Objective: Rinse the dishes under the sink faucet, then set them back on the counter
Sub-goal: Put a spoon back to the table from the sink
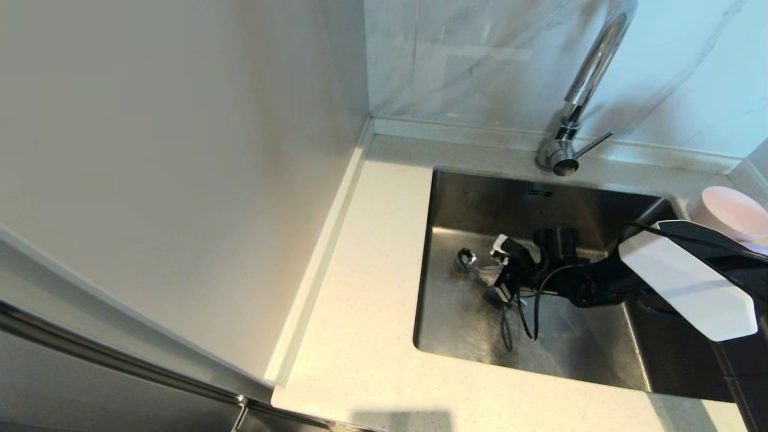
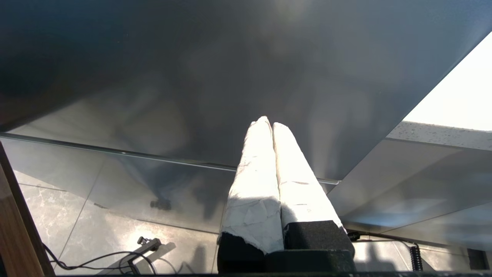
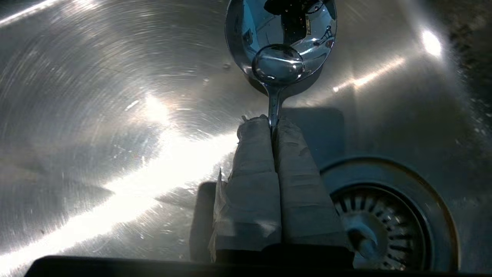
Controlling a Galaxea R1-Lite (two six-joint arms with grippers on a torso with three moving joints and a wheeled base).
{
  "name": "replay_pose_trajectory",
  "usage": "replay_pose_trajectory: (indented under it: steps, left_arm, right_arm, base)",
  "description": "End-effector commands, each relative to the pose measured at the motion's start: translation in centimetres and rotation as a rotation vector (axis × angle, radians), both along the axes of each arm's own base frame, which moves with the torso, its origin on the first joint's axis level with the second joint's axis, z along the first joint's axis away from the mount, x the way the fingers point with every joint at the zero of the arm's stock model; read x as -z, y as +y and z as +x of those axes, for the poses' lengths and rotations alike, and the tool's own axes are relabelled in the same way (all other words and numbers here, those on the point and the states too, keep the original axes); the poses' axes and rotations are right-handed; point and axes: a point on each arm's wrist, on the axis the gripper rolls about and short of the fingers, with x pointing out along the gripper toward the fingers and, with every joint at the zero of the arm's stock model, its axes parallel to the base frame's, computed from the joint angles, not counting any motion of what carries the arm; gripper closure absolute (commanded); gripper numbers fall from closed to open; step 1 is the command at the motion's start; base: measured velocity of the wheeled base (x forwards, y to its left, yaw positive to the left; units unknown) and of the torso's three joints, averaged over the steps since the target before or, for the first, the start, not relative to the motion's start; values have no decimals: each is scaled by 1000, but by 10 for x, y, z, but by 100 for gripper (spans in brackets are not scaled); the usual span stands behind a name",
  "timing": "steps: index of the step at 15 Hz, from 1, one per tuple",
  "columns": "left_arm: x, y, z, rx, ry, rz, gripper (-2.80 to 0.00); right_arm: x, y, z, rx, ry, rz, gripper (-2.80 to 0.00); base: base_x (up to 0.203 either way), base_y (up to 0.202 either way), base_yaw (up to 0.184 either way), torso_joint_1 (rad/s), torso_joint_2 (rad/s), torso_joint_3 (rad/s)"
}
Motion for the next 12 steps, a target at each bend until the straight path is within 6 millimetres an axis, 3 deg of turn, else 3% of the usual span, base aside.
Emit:
replay_pose_trajectory:
  steps: [1,8,12]
  left_arm:
    - [0,0,0,0,0,0,0]
    - [0,0,0,-1,0,0,0]
    - [0,0,0,1,0,0,0]
  right_arm:
    - [-9,-12,1,35,-1,31,0]
    - [-42,-41,-17,107,48,163,0]
    - [-74,-51,-48,91,90,279,0]
  base:
    - [0,0,0,0,0,0]
    - [0,0,0,0,0,0]
    - [0,0,0,0,0,0]
